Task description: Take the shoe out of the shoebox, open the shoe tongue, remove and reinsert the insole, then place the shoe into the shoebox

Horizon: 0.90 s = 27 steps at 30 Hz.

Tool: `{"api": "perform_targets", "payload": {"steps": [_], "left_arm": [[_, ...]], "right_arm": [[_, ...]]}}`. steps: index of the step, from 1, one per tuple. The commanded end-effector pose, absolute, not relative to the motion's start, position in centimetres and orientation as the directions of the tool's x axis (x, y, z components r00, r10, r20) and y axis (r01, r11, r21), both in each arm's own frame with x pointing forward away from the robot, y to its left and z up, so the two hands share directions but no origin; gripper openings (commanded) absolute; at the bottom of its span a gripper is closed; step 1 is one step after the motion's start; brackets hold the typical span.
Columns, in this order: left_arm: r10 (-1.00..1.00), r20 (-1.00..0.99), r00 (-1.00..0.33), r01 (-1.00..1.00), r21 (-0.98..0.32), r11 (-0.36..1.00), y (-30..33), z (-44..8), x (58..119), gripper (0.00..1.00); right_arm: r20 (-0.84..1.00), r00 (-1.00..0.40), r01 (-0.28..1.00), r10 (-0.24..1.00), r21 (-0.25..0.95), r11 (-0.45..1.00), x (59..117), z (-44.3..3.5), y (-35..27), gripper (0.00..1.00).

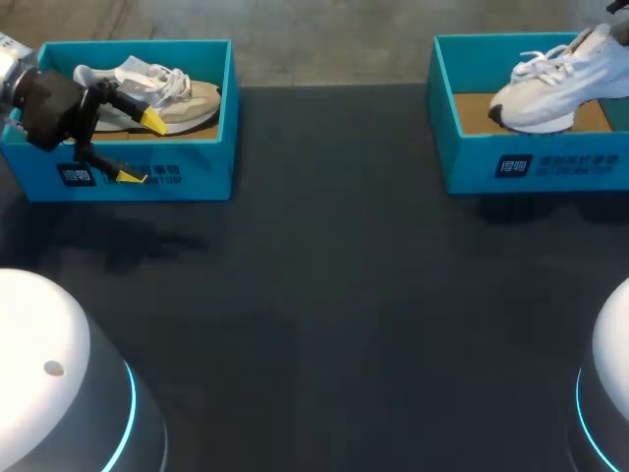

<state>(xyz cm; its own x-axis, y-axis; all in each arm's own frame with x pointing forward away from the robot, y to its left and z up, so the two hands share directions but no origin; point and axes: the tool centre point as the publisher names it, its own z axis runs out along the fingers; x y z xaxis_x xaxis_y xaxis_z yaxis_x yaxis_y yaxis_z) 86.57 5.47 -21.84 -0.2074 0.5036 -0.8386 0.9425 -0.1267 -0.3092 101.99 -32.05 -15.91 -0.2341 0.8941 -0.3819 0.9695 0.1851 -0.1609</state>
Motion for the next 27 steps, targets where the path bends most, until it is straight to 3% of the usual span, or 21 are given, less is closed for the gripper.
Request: {"api": "perform_targets", "payload": {"steps": [1, 27], "left_arm": [[0.506, -0.837, -0.206, 0.942, -0.309, -0.128, 5.51, -21.83, 86.64, 1.0], [0.506, -0.837, -0.206, 0.942, -0.309, -0.128, 5.51, -21.83, 86.64, 1.0]], "right_arm": [[-0.371, -0.121, 0.983, 0.921, -0.172, 0.06, 102.76, -15.74, -32.01, 0.0], [-0.372, -0.129, 0.982, 0.919, -0.176, 0.067, 102.73, -15.75, -32.02, 0.0]]}}
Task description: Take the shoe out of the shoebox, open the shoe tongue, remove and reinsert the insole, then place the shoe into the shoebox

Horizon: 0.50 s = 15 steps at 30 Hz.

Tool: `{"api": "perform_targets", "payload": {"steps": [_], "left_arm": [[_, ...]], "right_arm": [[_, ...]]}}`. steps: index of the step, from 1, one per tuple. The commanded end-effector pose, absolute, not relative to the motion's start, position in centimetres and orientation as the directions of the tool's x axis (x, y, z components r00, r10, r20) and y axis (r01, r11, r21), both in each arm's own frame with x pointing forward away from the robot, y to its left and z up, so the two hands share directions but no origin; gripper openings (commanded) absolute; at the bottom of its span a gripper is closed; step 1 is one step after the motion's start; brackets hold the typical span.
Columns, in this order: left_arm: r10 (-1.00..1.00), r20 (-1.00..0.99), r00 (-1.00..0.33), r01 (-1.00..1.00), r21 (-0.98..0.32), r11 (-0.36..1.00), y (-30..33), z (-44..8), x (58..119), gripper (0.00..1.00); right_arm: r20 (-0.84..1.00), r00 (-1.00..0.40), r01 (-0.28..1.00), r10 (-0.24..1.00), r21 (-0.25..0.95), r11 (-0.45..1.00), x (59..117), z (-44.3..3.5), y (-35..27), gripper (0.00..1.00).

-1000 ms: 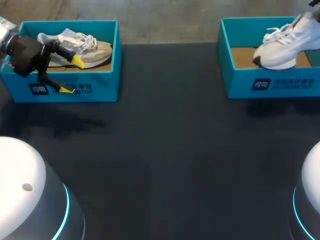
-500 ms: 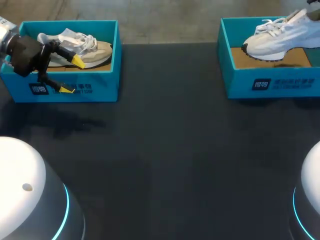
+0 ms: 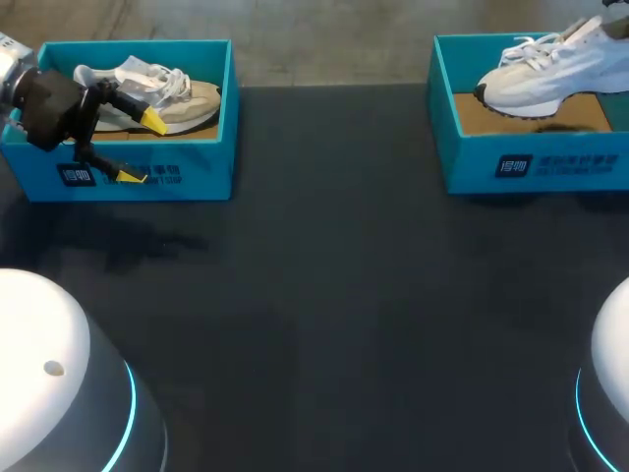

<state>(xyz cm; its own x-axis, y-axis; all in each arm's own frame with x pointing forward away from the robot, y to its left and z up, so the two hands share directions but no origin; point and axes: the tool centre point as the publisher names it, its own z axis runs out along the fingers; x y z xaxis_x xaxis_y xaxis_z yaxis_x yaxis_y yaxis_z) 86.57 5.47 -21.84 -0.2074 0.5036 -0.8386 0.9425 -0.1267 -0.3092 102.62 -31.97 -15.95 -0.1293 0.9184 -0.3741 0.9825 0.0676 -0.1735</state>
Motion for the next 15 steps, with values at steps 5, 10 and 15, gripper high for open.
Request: {"api": "perform_targets", "payload": {"steps": [5, 10, 15], "left_arm": [[0.506, -0.837, -0.206, 0.942, -0.309, -0.128, 5.5, -21.8, 86.6, 1.0], [0.506, -0.837, -0.206, 0.942, -0.309, -0.128, 5.5, -21.8, 86.6, 1.0], [0.506, -0.837, -0.206, 0.942, -0.309, -0.128, 5.5, -21.8, 86.6, 1.0]], "right_arm": [[-0.382, -0.036, 0.99, 0.923, -0.142, -0.021, 103.1, -15.4, -32.9, 0.0], [-0.383, 0.045, 0.99, 0.923, -0.103, -0.092, 103.5, -15.3, -33.4, 0.0], [-0.394, 0.092, 0.989, 0.914, -0.073, -0.131, 104.1, -15.8, -33.3, 0.0]]}}
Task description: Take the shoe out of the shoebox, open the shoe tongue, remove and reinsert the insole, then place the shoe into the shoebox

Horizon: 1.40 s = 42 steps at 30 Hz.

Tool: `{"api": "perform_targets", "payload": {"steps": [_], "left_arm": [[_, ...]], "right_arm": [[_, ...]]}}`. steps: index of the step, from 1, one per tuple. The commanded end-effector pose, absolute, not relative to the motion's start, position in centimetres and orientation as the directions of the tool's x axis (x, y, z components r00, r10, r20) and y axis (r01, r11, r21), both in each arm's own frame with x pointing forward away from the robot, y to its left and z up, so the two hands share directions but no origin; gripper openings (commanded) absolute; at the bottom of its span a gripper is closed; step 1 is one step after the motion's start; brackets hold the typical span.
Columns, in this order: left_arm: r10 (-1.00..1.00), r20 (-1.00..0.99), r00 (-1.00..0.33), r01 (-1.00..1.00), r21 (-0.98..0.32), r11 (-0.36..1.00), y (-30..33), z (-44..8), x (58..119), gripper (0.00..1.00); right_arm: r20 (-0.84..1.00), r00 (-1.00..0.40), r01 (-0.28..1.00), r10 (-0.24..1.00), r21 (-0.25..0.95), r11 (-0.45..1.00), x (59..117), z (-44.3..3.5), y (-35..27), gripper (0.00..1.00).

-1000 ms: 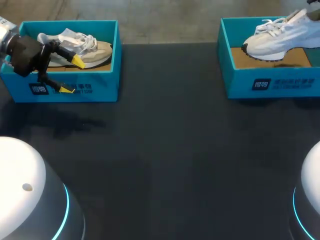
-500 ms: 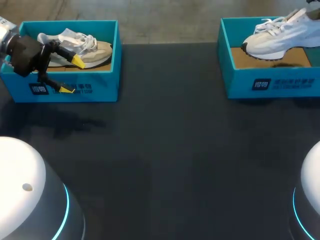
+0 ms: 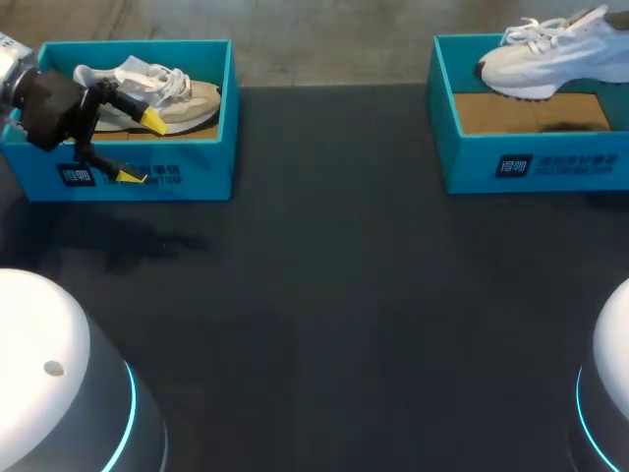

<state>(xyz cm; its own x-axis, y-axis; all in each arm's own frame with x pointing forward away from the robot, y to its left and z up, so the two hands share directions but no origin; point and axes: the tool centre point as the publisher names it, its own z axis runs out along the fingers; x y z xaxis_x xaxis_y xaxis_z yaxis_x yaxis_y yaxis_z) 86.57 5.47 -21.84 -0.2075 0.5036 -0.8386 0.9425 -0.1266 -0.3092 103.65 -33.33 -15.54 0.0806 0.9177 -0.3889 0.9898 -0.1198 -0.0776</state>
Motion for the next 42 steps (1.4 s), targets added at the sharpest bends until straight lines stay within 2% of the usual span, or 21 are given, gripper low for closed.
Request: {"api": "perform_targets", "payload": {"steps": [1, 13, 29, 42], "left_arm": [[0.506, -0.837, -0.206, 0.942, -0.309, -0.128, 5.5, -21.8, 86.6, 1.0], [0.506, -0.837, -0.206, 0.942, -0.309, -0.128, 5.5, -21.8, 86.6, 1.0], [0.506, -0.837, -0.206, 0.942, -0.309, -0.128, 5.5, -21.8, 86.6, 1.0], [0.506, -0.837, -0.206, 0.942, -0.309, -0.128, 5.5, -21.8, 86.6, 1.0]], "right_arm": [[-0.383, 0.103, 0.989, 0.918, -0.063, -0.137, 104.3, -16.1, -33.5, 0.0], [-0.431, 0.164, 0.981, 0.887, -0.027, -0.194, 105.8, -18.3, -34.3, 0.0], [-0.385, 0.352, 0.927, 0.853, 0.018, -0.374, 106.4, -20.7, -34.4, 0.0], [-0.41, 0.385, 0.91, 0.827, 0.023, -0.413, 105.7, -23.2, -34.8, 0.0]]}}
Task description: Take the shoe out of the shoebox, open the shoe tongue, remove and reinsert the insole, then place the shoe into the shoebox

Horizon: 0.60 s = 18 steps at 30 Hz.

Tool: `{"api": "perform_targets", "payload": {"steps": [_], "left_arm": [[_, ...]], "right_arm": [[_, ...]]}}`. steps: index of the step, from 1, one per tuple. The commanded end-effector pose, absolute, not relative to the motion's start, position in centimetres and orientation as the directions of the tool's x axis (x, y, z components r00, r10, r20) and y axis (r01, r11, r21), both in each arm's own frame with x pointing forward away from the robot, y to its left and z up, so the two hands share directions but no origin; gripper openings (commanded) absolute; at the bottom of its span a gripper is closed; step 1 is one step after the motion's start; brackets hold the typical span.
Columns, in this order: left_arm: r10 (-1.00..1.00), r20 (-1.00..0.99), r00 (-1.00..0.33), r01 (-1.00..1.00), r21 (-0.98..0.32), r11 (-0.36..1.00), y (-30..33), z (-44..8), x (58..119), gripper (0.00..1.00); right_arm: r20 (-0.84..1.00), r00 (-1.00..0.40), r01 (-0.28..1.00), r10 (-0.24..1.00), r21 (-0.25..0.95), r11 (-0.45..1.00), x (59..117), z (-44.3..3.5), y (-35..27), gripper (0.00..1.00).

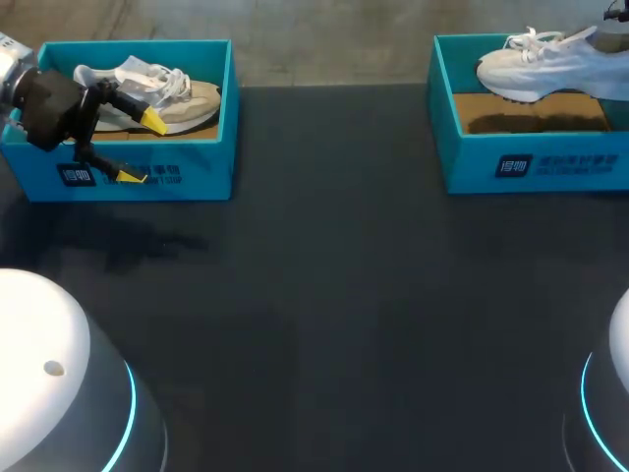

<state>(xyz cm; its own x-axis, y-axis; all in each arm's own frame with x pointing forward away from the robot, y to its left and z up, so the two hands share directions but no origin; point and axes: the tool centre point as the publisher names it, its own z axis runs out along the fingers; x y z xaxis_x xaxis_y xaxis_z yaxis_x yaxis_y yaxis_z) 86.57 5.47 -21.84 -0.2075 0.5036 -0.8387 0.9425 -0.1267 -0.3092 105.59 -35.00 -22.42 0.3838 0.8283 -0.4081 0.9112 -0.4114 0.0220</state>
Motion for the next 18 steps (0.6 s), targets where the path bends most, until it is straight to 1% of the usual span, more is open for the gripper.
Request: {"api": "perform_targets", "payload": {"steps": [1, 7, 18], "left_arm": [[0.506, -0.837, -0.206, 0.942, -0.309, -0.128, 5.5, -21.8, 86.6, 1.0], [0.506, -0.837, -0.206, 0.942, -0.309, -0.128, 5.5, -21.8, 86.6, 1.0], [0.506, -0.837, -0.206, 0.942, -0.309, -0.128, 5.5, -21.8, 86.6, 1.0]], "right_arm": [[-0.409, 0.388, 0.908, 0.826, 0.018, -0.418, 105.8, -23.5, -34.8, 0.0], [-0.407, 0.42, 0.891, 0.811, 0.017, -0.453, 105.7, -25.2, -34.6, 0.0], [-0.429, 0.434, 0.877, 0.792, 0.001, -0.48, 105.6, -27.7, -35.0, 0.0]]}}
